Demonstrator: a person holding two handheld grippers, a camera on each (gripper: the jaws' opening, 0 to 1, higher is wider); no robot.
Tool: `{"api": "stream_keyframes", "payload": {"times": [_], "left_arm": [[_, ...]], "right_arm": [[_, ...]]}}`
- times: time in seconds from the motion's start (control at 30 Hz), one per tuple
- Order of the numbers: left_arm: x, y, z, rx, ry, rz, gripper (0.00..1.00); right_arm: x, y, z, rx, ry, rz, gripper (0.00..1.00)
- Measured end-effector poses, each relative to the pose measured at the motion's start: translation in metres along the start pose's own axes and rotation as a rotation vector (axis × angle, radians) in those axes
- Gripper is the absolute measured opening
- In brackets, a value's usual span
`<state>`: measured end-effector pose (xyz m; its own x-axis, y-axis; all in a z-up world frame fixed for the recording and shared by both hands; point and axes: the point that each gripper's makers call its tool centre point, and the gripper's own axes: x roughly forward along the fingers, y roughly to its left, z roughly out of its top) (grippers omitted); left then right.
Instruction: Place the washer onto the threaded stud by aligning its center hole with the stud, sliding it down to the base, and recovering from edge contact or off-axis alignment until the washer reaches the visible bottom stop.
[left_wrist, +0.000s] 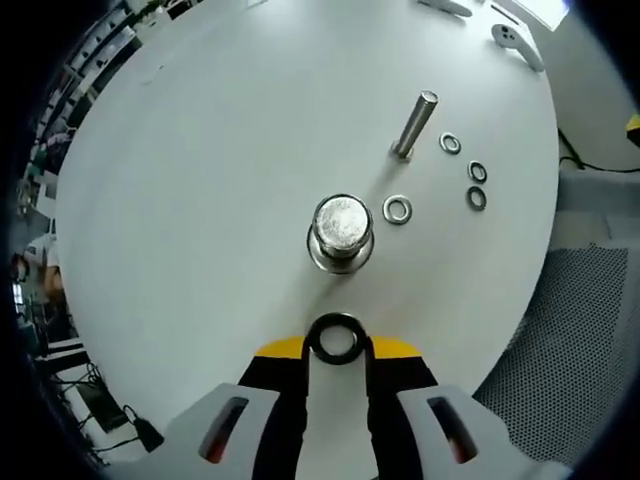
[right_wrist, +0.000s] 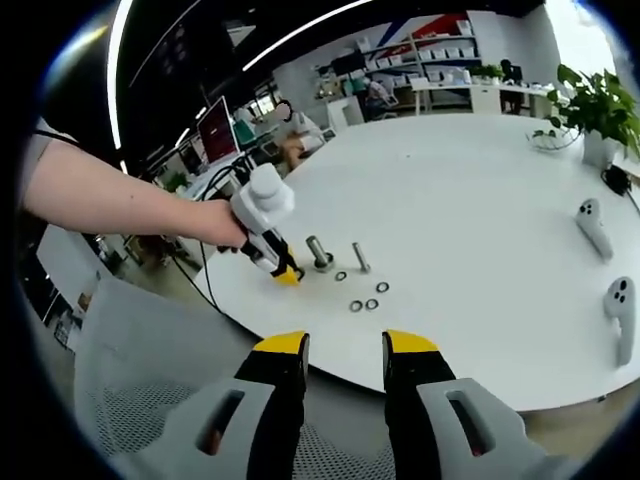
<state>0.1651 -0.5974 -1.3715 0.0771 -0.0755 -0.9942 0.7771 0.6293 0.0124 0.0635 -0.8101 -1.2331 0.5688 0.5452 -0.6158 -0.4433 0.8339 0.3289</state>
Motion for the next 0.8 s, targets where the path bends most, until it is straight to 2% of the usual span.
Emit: {"api": "stream_keyframes", "payload": {"times": [0.17,0.3,0.37,0.6,0.8], "left_arm": [[-0.003,0.004,0.0,-0.018,-0.015,-0.001,0.19],[-0.014,0.003,0.006,-0.05,-0.061,-0.027,0.19],[-0.021,0.001,0.009,-0.07,-0.111,-0.031,0.19],[-0.043,-0.004,0.006,-0.017,-0.162,-0.032,0.19],[-0.071,-0.002,0.026,0.022,-0.23,-0.018,0.19]], "right_arm": [[0.0,0.0,0.0,0.003,-0.003,-0.001,0.31],[0.0,-0.001,0.001,0.004,-0.006,-0.004,0.31],[0.0,-0.001,0.001,0.004,-0.005,-0.005,0.31],[0.0,0.001,0.0,0.009,-0.003,0.002,0.31],[0.0,0.001,0.001,0.011,-0.007,0.005,0.31]]}}
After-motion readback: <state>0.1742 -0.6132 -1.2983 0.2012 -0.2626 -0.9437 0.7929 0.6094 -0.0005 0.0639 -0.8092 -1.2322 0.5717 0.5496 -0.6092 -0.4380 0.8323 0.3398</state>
